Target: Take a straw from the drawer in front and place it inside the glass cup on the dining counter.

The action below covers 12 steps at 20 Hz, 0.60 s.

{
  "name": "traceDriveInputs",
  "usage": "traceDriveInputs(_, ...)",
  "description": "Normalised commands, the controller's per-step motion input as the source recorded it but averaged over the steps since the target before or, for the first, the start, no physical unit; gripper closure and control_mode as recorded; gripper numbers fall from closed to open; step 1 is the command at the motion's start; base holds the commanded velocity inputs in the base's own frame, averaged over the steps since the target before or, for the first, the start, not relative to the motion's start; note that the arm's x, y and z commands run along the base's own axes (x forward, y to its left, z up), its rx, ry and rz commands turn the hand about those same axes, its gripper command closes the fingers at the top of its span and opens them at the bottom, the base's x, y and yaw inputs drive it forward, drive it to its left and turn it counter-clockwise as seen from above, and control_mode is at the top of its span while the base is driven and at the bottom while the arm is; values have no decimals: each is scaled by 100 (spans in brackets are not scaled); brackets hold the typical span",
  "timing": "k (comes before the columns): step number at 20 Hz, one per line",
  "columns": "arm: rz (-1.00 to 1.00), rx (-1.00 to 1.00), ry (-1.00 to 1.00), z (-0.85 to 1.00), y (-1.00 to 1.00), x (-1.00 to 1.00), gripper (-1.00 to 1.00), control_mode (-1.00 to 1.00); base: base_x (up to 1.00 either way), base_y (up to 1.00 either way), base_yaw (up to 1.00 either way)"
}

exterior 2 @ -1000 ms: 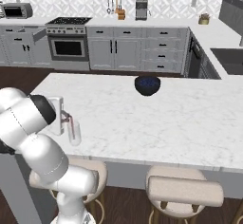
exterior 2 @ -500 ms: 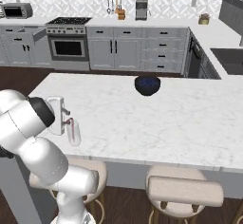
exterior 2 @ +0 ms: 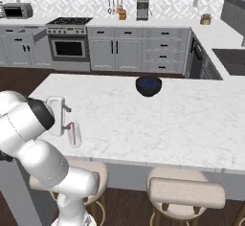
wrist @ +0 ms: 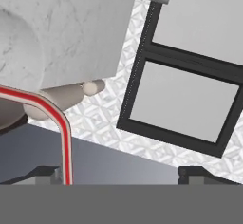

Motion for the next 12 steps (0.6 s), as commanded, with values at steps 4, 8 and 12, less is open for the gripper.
traceDriveInputs(4,1,12,0,3,0,0,-100,-100,0,0,0)
traceDriveInputs(8,3,13,0,0,0,5,-100,-100,0,0,0)
traceDriveInputs(12,8,16,0,0,0,9,-100,-100,0,0,0)
